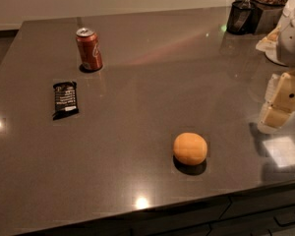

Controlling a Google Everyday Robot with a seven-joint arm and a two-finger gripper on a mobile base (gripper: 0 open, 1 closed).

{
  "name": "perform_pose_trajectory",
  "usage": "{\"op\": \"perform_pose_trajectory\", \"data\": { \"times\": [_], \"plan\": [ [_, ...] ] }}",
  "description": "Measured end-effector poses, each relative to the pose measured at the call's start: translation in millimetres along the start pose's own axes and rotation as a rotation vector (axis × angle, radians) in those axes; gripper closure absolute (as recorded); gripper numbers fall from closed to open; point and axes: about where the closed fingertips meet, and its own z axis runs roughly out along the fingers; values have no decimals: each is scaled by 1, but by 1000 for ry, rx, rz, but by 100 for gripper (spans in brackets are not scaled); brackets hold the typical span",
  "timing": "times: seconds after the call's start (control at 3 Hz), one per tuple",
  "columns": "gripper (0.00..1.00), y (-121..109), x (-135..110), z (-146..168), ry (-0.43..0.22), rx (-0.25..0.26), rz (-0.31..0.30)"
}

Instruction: Move orange near rxbar chocolate

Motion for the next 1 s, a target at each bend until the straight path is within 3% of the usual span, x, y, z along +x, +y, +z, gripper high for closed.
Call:
{"op": "perform_pose_trajectory", "data": {
  "times": [0.67,1.0],
  "plan": [
    [0,4,-9,6,-14,-14,-24],
    [0,22,-30,32,-66,-75,-82]
  ]
}}
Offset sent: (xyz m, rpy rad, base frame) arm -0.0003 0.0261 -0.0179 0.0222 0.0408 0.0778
